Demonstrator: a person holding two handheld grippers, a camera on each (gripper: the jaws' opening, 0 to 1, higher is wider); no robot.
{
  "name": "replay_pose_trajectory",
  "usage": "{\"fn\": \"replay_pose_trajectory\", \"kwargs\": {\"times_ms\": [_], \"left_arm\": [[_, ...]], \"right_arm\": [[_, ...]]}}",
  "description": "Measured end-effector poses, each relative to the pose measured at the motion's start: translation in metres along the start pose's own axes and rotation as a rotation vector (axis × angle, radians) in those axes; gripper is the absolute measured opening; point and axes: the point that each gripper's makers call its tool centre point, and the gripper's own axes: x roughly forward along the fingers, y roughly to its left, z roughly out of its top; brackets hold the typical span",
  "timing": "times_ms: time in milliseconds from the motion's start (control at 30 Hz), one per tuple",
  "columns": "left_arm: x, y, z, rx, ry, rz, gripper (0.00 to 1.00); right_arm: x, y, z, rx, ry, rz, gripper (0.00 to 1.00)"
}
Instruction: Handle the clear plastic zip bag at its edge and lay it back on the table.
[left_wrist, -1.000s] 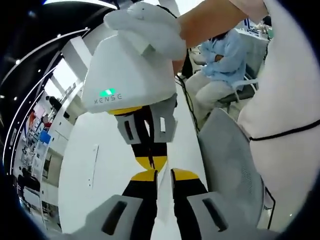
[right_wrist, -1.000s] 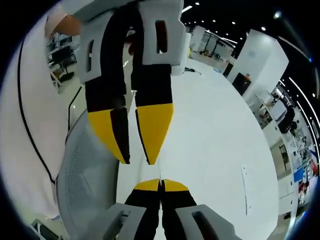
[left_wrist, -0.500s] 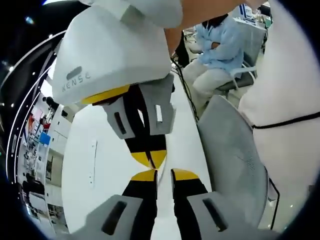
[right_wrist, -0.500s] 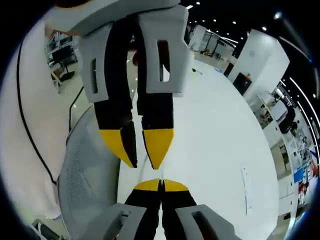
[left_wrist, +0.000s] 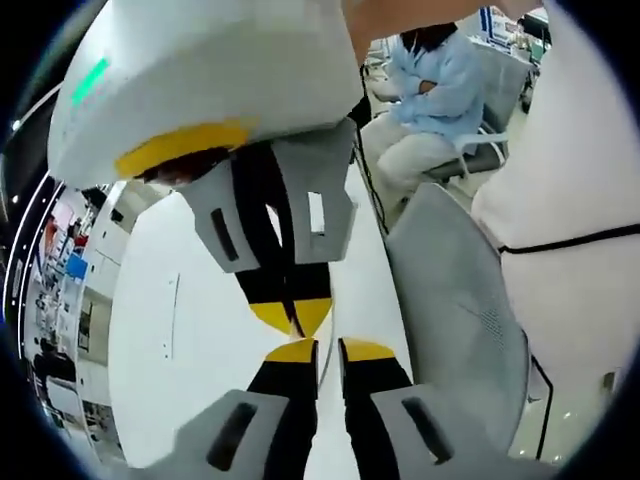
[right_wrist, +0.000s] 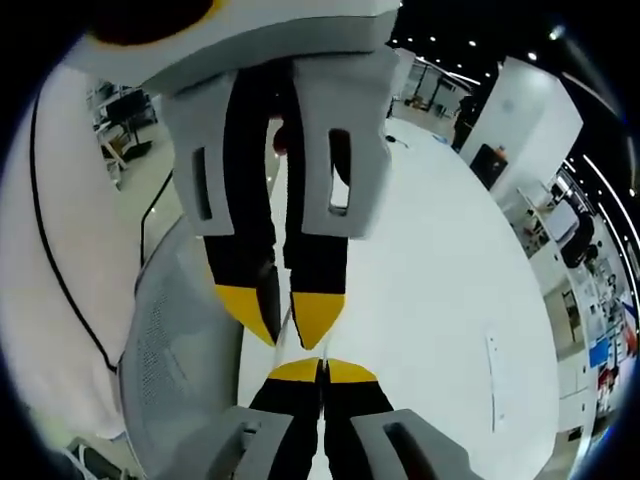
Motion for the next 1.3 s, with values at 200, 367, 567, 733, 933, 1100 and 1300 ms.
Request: {"fn": "replay_pose_trajectory", "kwargs": {"times_ms": [200, 367, 567, 733, 933, 1100, 1300], "left_arm": [[0.003, -0.002, -0.005, -0.026, 0.007, -0.028, 0.06], [0.004, -0.005, -0.006, -0.032, 0.011, -0.031, 0.06], [0.009, -0.006, -0.006, -0.021, 0.017, -0.035, 0.05], [0.011, -0.005, -0.008, -0.025, 0.02, -0.039, 0.02], [0.015, -0.005, -0.013, -0.018, 0.026, -0.04, 0.0], [0.015, -0.005, -0.013, -0.009, 0.022, -0.04, 0.0], [0.016, -0.007, -0.012, 0.0, 0.013, -0.042, 0.0]], "right_arm": [[0.001, 0.001, 0.002, 0.002, 0.001, 0.003, 0.0], [0.002, 0.002, 0.002, 0.008, -0.001, 0.009, 0.0], [0.003, 0.002, 0.003, 0.014, -0.004, 0.011, 0.0], [0.004, -0.001, 0.001, 0.029, -0.01, 0.012, 0.0], [0.004, -0.001, 0.003, 0.035, -0.015, 0.013, 0.0], [0.004, -0.002, 0.002, 0.039, -0.015, 0.01, 0.0], [0.003, -0.004, 0.001, 0.042, -0.013, 0.001, 0.0]]}}
